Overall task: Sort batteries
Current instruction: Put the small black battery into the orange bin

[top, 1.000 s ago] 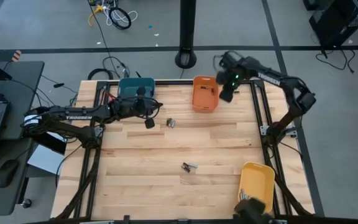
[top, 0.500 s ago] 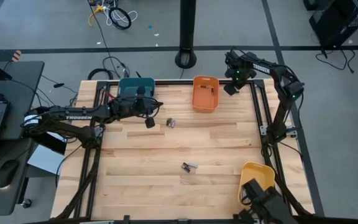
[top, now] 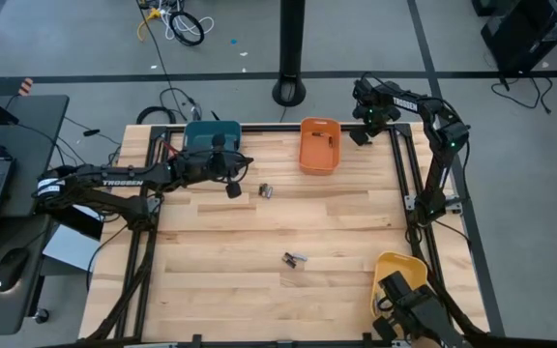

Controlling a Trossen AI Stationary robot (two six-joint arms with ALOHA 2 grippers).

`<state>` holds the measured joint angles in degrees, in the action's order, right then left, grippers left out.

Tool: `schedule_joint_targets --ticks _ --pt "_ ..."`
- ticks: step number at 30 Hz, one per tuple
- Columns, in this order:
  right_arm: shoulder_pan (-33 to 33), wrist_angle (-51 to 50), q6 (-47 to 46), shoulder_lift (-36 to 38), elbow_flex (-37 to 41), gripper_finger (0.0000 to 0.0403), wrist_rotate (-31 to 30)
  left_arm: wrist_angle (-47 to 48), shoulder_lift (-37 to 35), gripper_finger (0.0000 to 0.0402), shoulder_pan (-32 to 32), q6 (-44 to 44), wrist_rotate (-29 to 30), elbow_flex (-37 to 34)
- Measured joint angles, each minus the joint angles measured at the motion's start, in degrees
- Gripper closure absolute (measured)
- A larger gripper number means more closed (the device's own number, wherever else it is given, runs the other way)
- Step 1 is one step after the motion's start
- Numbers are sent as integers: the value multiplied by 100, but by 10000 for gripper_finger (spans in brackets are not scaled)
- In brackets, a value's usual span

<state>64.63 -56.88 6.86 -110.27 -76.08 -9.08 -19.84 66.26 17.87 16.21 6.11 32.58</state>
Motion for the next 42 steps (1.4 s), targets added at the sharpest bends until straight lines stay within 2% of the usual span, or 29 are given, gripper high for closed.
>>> schedule_joint_targets --ticks 12,18,21,33,42 --pt "-14 -161 388 14 -19 394 120 -2 0 386 0 1 0 0" --pt "-275 -139 1276 14 -16 394 -310 0 0 386 0 0 0 0" --pt "-382 -25 1656 14 -24 396 -327 0 0 386 0 2 2 0" --pt "-128 -51 1644 -23 -95 398 1108 0 0 386 0 2 7 0" --pt "-132 -236 1798 -23 -91 398 1215 -2 0 386 0 2 9 0"
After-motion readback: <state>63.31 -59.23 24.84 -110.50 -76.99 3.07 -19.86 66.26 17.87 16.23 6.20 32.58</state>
